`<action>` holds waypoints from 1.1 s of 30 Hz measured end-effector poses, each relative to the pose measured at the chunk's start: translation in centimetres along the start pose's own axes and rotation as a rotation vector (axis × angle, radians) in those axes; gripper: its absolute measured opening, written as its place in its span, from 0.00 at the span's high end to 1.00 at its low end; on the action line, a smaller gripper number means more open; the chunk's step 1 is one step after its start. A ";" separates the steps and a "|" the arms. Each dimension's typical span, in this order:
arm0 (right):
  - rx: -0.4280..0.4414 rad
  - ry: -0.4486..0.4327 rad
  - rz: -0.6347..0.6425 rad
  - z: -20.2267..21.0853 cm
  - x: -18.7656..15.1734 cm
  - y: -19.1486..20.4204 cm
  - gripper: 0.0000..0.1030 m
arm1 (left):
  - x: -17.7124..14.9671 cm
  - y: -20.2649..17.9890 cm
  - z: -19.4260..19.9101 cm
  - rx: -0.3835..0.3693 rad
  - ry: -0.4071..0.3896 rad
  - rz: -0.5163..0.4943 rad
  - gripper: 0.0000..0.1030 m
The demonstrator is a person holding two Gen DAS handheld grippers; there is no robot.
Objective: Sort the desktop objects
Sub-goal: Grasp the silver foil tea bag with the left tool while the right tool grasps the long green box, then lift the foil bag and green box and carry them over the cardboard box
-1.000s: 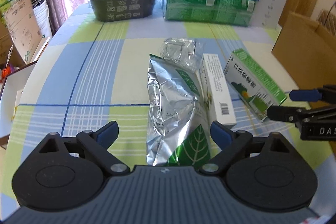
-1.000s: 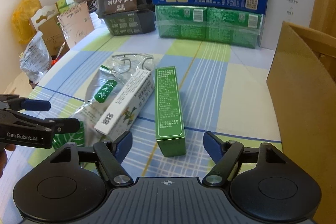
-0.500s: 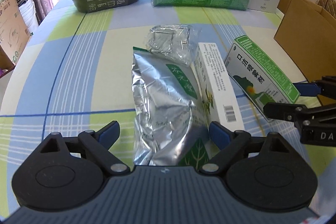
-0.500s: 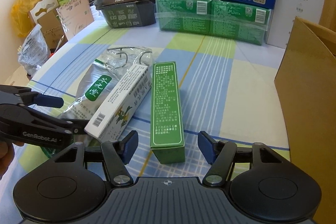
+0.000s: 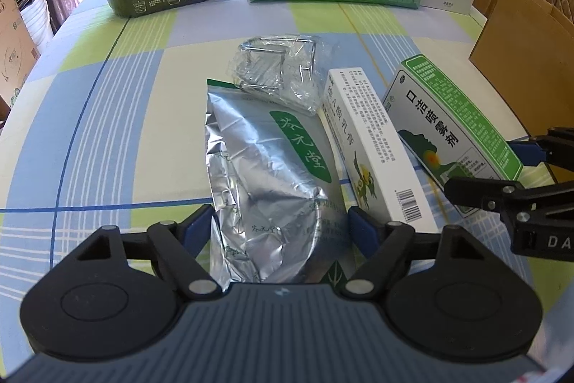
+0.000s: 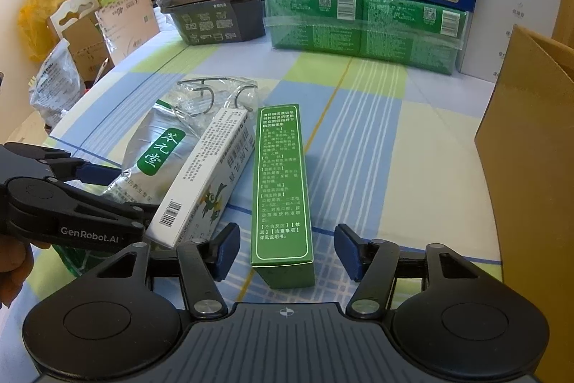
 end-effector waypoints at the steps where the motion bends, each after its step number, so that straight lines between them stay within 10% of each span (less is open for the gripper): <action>1: -0.002 0.003 0.003 -0.1 -0.1 0.0 0.55 | 0.0 0.0 0.0 0.000 -0.001 0.002 0.27; 9: -0.015 0.014 0.002 0.2 -0.4 -0.1 0.73 | -0.4 0.1 0.8 0.015 -0.006 0.001 0.36; 33: -0.009 0.110 -0.032 9.3 -8.3 3.5 0.73 | -10.0 -5.4 10.6 -0.012 0.053 -0.044 0.43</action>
Point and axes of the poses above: each gripper's, at about its wrist camera, not at the fingertips, and z roughly against the way its jaws point, y to its left, x to its top, the point moved 5 cm from there along -z, roughly the way its jaws point, and after that the axes turned 1 degree about x, right-handed, at the moved point
